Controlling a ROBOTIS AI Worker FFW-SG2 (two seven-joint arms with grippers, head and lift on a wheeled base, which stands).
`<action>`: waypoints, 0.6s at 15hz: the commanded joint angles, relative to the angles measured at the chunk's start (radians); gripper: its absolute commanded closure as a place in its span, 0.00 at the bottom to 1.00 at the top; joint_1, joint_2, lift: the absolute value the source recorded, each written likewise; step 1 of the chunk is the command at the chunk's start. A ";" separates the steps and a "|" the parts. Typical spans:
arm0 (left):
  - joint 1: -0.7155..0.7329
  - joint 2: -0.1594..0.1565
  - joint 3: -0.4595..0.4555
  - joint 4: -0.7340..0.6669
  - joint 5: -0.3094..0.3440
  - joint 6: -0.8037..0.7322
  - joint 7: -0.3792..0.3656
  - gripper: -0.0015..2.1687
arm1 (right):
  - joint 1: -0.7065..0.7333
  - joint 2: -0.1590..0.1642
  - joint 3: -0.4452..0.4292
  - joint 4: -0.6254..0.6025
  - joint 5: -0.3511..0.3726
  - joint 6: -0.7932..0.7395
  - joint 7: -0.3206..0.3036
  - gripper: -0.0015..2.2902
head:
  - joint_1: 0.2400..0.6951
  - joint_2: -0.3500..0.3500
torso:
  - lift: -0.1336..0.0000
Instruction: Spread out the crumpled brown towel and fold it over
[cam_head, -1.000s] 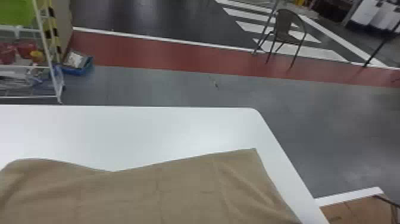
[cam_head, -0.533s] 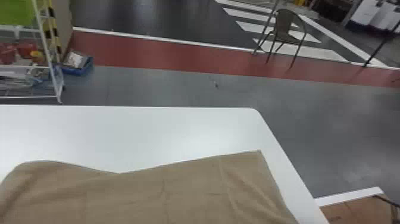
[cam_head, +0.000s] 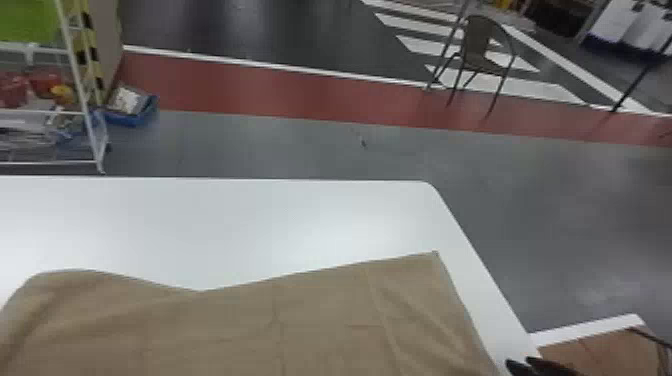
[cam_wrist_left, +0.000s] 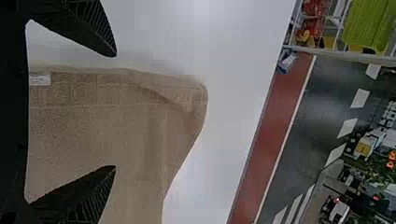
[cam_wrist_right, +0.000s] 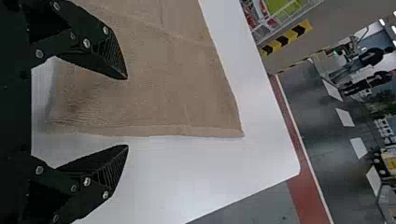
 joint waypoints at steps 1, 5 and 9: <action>-0.087 -0.003 -0.119 0.069 -0.159 -0.101 -0.003 0.01 | -0.062 0.011 -0.019 -0.015 -0.007 0.015 -0.017 0.02 | 1.00 0.00 | 0.08; -0.314 0.009 -0.222 0.282 -0.259 -0.132 -0.001 0.02 | -0.171 0.046 -0.004 -0.019 -0.004 -0.028 -0.037 0.07 | 1.00 0.00 | 0.08; -0.557 0.069 -0.274 0.580 -0.418 -0.230 -0.034 0.02 | -0.220 0.052 0.030 0.007 0.013 -0.101 -0.060 0.09 | 1.00 0.08 | 0.08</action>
